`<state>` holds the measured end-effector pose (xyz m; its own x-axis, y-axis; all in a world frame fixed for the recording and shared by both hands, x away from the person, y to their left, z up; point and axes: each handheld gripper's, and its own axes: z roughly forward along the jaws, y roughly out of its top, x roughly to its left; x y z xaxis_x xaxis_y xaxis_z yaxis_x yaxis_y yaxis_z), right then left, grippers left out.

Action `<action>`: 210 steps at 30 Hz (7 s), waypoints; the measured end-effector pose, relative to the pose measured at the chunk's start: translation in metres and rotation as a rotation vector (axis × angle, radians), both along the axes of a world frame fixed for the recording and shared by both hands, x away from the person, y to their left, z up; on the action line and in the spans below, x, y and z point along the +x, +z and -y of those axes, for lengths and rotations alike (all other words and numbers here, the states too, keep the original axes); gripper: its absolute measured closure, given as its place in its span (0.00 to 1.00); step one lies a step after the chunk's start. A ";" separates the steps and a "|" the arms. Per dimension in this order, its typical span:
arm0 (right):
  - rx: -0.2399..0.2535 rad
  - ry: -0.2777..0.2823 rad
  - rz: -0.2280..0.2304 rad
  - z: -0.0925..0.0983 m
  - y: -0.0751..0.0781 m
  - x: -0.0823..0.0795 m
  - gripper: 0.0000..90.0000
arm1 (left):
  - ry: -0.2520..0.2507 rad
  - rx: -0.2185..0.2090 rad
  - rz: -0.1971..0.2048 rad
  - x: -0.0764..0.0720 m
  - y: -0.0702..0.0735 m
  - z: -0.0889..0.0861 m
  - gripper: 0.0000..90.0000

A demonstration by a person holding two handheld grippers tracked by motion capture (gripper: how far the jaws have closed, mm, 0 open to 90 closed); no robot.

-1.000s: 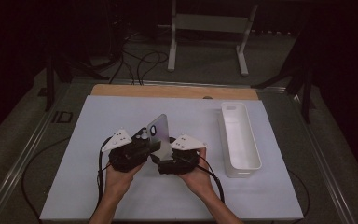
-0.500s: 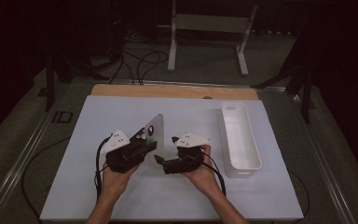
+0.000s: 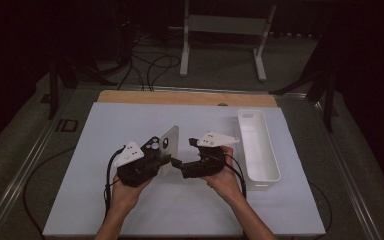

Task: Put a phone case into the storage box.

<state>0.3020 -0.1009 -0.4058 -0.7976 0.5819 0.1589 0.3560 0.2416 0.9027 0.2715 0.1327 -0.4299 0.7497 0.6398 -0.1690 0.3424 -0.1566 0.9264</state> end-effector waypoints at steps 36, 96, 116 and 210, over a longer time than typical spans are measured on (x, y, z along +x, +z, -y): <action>0.042 -0.017 0.002 -0.017 0.011 0.006 0.19 | -0.044 0.030 0.022 -0.005 -0.004 0.010 0.89; 0.001 -0.143 0.034 0.022 0.022 0.020 0.18 | 0.252 0.070 0.097 -0.011 -0.005 -0.060 0.00; 0.001 -0.200 0.040 0.042 0.024 0.023 0.18 | 0.302 0.101 0.101 -0.028 -0.040 -0.085 0.00; -0.125 -0.615 0.060 0.152 0.052 0.095 0.19 | 0.364 0.123 0.107 -0.033 -0.052 -0.090 0.01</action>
<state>0.3972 -0.2525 -0.3542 -0.3170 0.9481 0.0256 0.4127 0.1136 0.9038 0.2387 0.2231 -0.4823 0.4799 0.8773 -0.0076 0.2984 -0.1551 0.9418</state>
